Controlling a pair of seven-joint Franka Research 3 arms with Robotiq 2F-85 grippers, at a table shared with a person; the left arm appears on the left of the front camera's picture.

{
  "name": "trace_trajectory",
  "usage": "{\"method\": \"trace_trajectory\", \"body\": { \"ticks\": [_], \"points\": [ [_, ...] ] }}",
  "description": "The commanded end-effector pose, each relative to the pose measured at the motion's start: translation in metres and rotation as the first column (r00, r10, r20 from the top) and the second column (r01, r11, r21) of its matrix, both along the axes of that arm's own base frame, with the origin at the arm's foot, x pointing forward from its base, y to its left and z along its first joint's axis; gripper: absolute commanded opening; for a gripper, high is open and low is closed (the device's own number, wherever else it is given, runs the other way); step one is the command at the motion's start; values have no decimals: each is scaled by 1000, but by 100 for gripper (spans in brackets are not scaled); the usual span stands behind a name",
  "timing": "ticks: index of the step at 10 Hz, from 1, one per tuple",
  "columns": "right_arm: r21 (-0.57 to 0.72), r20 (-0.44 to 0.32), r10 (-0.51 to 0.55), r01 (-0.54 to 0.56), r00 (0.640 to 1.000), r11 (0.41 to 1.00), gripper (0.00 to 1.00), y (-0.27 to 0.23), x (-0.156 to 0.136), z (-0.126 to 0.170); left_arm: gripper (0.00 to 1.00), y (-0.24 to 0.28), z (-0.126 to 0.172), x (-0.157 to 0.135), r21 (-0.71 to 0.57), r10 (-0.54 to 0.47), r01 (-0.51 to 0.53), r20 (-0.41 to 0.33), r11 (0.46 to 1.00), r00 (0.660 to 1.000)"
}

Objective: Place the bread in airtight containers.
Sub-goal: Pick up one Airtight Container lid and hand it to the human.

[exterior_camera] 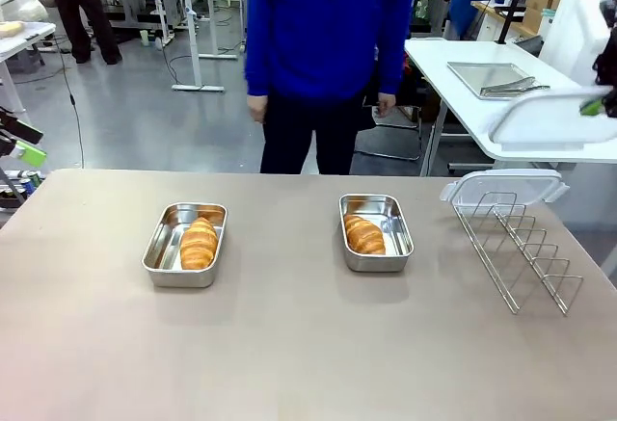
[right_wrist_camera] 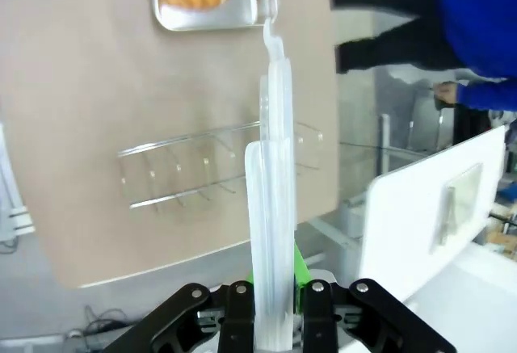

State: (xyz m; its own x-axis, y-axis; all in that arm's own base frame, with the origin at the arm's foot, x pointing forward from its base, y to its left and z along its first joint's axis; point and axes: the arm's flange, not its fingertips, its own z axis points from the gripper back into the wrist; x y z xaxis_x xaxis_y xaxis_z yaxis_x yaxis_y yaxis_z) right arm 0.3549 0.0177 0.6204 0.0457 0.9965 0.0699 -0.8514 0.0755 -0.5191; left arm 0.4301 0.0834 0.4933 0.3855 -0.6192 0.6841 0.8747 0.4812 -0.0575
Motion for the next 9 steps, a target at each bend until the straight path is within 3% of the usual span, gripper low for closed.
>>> {"method": "trace_trajectory", "body": {
  "ticks": [1,4,5,7,9],
  "points": [
    [-26,132,108,-105,985,994,3,20,12,3,100,1,1,-1,-3,-21,21,9,1000,1000],
    [-33,257,384,-389,887,921,0,39,53,3,100,1,1,-1,-3,-21,21,9,1000,1000],
    [-68,256,450,-449,855,891,0,49,67,2,100,1,1,-1,-3,-21,21,9,1000,1000],
    [-128,180,508,-492,842,861,0,70,109,-6,100,1,1,-1,-3,-21,21,9,1000,1000],
    [-108,167,550,-539,818,835,0,76,132,-8,100,1,1,-1,-3,-21,21,9,1000,1000]
  ]
}}
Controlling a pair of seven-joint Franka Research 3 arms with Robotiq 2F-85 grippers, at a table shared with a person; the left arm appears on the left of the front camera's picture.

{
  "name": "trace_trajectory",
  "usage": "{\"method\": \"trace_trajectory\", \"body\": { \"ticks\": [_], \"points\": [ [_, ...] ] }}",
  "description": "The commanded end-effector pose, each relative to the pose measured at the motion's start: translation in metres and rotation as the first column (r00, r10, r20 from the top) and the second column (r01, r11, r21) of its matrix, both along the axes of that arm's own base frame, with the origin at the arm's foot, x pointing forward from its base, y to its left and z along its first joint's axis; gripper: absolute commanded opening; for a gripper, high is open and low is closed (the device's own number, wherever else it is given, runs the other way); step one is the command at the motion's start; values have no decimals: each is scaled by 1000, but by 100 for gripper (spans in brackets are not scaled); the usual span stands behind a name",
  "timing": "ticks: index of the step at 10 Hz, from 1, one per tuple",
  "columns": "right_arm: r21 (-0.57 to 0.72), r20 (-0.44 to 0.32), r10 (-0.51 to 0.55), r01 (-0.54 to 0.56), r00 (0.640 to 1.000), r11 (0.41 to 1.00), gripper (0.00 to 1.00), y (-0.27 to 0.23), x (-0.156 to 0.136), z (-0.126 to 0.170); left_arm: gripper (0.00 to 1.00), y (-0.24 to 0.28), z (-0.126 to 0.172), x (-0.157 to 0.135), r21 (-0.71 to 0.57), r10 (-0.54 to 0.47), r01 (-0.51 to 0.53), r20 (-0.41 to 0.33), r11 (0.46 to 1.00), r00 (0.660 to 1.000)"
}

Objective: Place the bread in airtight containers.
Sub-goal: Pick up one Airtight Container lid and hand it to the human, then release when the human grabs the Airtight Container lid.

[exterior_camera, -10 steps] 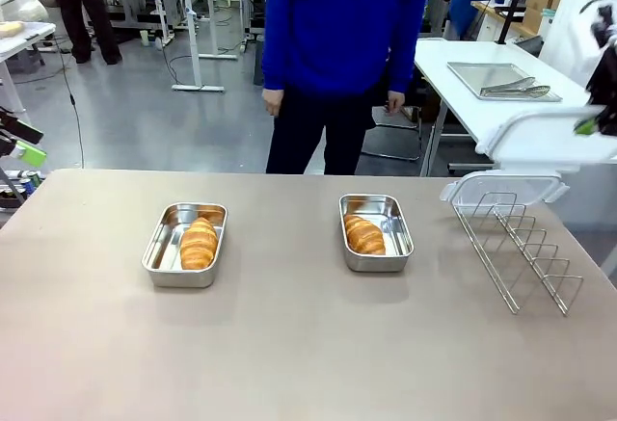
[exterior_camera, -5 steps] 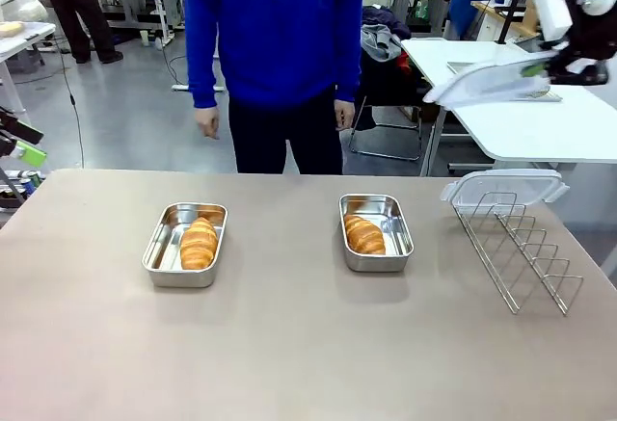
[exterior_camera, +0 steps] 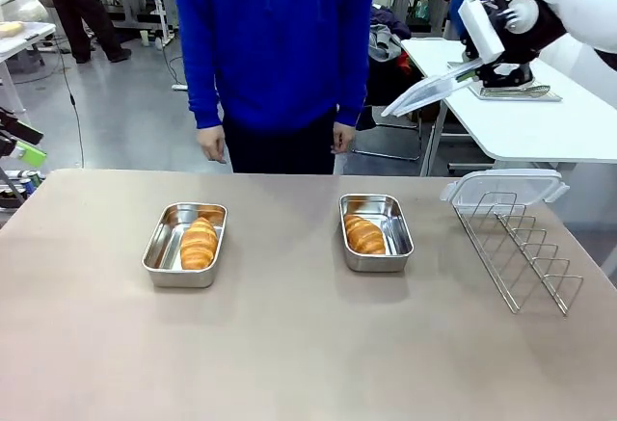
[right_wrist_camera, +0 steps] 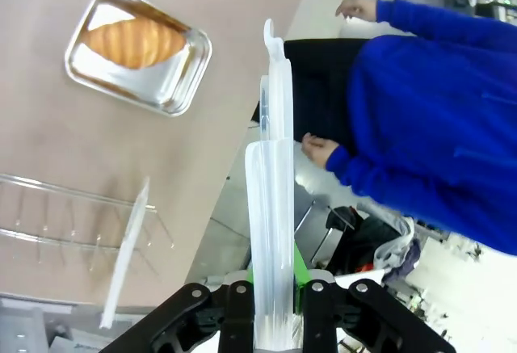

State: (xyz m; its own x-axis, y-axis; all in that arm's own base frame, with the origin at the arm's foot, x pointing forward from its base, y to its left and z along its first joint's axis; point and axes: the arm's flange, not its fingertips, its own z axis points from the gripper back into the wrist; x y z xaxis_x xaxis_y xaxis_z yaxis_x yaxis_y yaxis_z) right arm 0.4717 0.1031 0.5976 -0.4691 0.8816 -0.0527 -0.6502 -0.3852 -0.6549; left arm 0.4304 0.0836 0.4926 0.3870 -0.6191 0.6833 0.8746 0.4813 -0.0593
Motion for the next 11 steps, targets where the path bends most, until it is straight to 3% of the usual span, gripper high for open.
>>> {"method": "trace_trajectory", "body": {
  "ticks": [1,3,4,11],
  "points": [
    [48,-7,58,-58,998,997,0,-10,20,13,100,1,2,-1,-3,-21,21,11,1000,1000],
    [72,-13,16,-15,1000,997,0,-14,20,15,100,1,2,-1,-3,-21,21,11,1000,1000],
    [40,-8,28,-28,1000,999,0,1,16,5,100,1,2,-1,-3,-21,21,11,1000,1000],
    [40,-8,28,-28,1000,999,0,1,16,5,100,1,2,-1,-3,-21,21,11,1000,1000]
  ]
}}
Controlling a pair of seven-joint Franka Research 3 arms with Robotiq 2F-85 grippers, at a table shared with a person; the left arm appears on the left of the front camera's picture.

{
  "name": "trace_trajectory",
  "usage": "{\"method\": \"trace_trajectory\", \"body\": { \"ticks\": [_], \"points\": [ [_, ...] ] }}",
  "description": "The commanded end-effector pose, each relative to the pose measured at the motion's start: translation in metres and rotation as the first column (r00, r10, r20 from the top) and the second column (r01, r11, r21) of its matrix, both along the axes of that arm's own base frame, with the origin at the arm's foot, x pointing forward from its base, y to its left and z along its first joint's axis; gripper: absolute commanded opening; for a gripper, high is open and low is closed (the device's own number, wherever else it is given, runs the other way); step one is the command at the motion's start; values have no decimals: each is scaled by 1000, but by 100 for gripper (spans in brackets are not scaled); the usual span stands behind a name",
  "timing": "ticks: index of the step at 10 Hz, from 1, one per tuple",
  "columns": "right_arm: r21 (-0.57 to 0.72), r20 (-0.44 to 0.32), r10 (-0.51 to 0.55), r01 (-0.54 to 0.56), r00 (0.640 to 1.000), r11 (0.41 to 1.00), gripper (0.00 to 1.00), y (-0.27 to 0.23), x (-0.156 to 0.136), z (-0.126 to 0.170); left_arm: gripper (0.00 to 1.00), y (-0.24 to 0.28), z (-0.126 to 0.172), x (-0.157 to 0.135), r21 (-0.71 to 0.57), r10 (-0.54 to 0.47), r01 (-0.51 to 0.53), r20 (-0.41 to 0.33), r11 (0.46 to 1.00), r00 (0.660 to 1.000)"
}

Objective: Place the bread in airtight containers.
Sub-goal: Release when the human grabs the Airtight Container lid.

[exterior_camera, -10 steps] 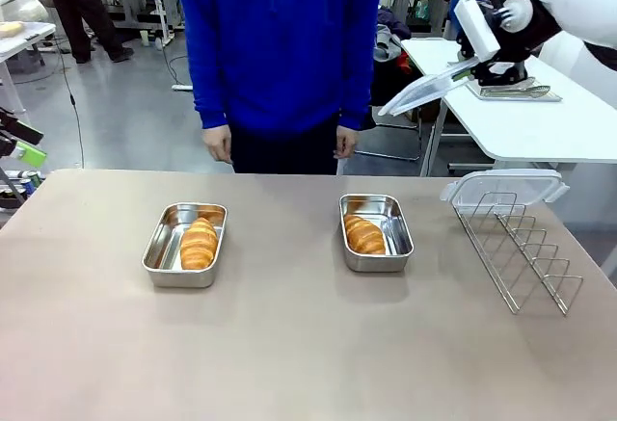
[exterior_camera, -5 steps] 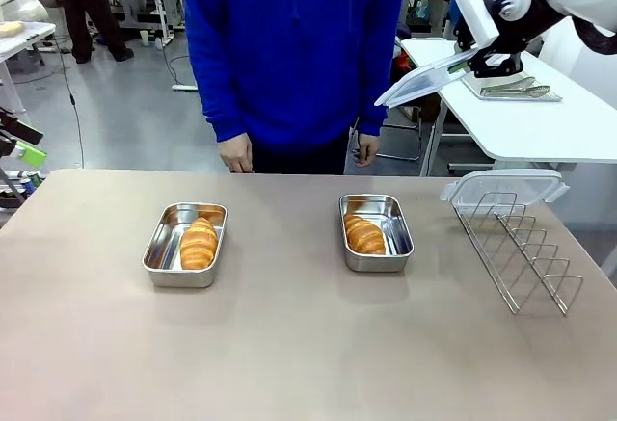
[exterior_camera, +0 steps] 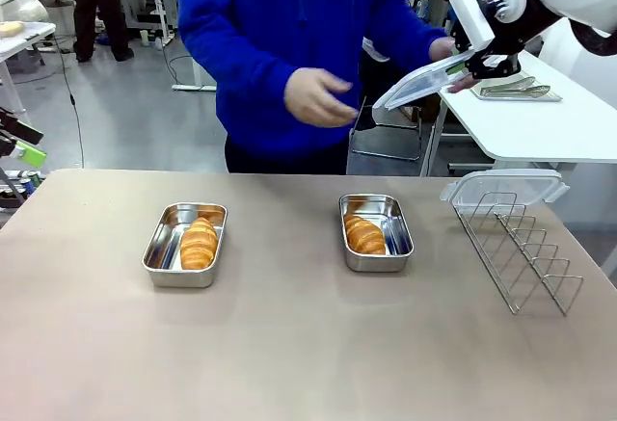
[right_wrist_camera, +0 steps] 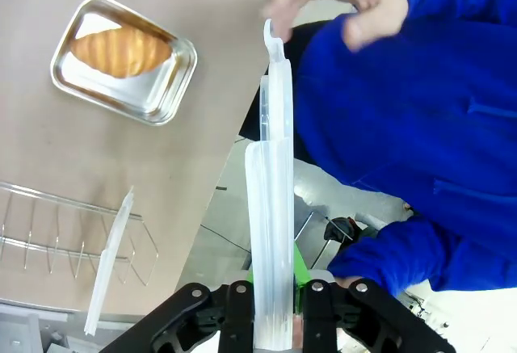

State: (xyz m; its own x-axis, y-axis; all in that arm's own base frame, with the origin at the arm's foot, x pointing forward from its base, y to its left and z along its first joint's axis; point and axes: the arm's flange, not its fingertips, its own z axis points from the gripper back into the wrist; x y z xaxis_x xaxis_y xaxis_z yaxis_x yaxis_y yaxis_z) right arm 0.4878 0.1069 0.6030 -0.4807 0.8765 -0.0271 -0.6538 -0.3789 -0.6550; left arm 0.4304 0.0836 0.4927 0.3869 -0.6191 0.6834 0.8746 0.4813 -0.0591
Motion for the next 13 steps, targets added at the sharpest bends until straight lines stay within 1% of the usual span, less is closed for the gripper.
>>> {"method": "trace_trajectory", "body": {
  "ticks": [1,11,12,13],
  "points": [
    [18,5,15,-15,1000,1000,0,-3,0,0,100,1,2,-1,-3,-21,21,11,1000,1000],
    [18,5,15,-15,1000,1000,0,-3,0,0,100,1,2,-1,-3,-21,21,11,1000,1000],
    [0,0,0,0,1000,1000,62,0,0,0,100,1,2,-1,-3,-21,21,11,1000,1000],
    [33,-10,-37,37,999,999,66,1,-3,4,100,1,2,-1,-3,-21,21,11,1000,1000]
  ]
}}
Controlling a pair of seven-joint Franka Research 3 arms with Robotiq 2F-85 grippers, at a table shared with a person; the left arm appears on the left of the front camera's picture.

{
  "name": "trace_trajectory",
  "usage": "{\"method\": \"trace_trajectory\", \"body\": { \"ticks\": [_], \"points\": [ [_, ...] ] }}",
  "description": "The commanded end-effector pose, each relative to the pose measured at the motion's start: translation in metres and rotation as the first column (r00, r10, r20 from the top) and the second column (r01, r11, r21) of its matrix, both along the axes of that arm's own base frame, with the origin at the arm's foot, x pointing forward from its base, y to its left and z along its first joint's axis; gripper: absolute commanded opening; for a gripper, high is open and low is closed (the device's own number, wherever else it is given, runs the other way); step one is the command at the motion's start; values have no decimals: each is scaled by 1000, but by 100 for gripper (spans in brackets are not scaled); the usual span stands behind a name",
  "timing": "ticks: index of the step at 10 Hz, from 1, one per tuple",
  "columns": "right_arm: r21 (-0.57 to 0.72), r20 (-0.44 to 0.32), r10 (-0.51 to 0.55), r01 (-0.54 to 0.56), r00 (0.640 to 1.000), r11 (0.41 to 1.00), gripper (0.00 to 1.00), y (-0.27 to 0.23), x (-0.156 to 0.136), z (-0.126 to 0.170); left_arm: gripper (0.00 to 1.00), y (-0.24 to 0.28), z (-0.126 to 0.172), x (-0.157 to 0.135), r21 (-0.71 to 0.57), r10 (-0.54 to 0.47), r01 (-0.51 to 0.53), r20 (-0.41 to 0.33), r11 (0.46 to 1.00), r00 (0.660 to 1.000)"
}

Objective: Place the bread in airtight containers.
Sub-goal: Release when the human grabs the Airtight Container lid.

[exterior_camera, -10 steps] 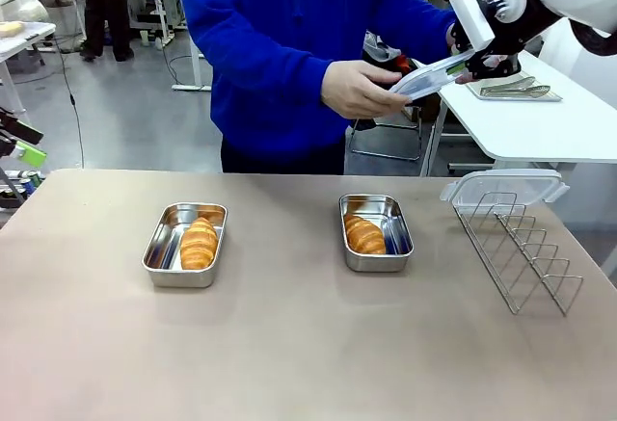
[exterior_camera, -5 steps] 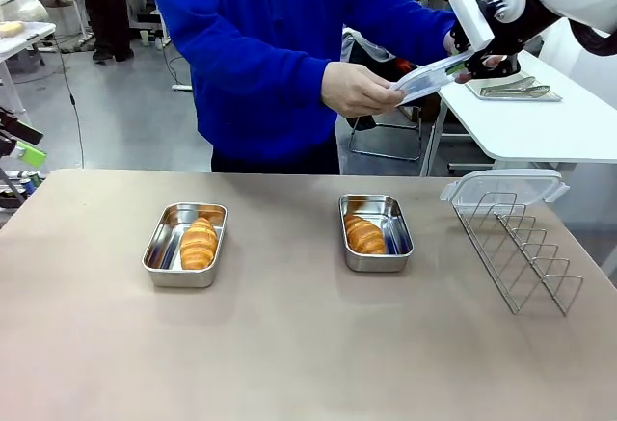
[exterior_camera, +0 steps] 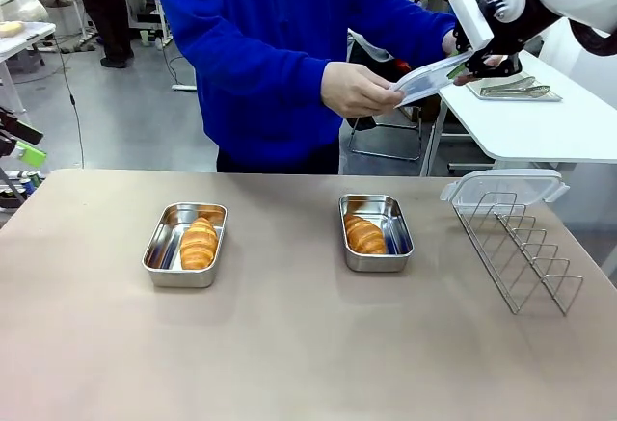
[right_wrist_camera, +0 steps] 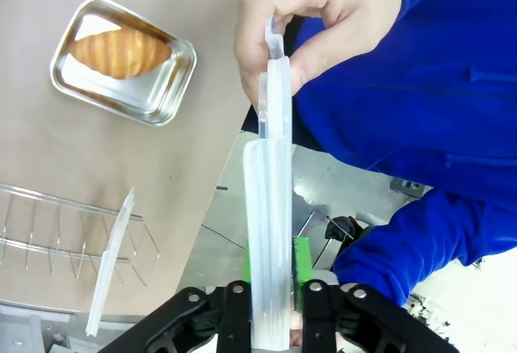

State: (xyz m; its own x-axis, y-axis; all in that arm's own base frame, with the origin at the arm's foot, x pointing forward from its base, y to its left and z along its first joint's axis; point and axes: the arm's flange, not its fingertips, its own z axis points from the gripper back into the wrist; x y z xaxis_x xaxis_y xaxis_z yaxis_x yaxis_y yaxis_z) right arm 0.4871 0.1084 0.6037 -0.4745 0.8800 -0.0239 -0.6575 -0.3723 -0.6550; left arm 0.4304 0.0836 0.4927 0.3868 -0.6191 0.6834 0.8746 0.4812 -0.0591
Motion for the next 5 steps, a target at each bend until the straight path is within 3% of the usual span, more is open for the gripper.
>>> {"method": "trace_trajectory", "body": {
  "ticks": [1,3,4,5],
  "points": [
    [61,-14,-58,59,998,996,100,-1,-7,10,100,1,2,-1,-3,-21,21,11,1000,1000],
    [187,-43,-153,159,987,969,100,-10,-17,30,100,1,2,-1,-3,-21,21,11,1000,1000],
    [303,-110,-205,229,973,925,89,-21,-22,43,100,1,2,-1,-3,-21,21,11,1000,1000],
    [412,-178,-260,311,949,856,99,-42,-27,55,100,1,2,-1,-3,-21,21,11,1000,1000]
  ]
}}
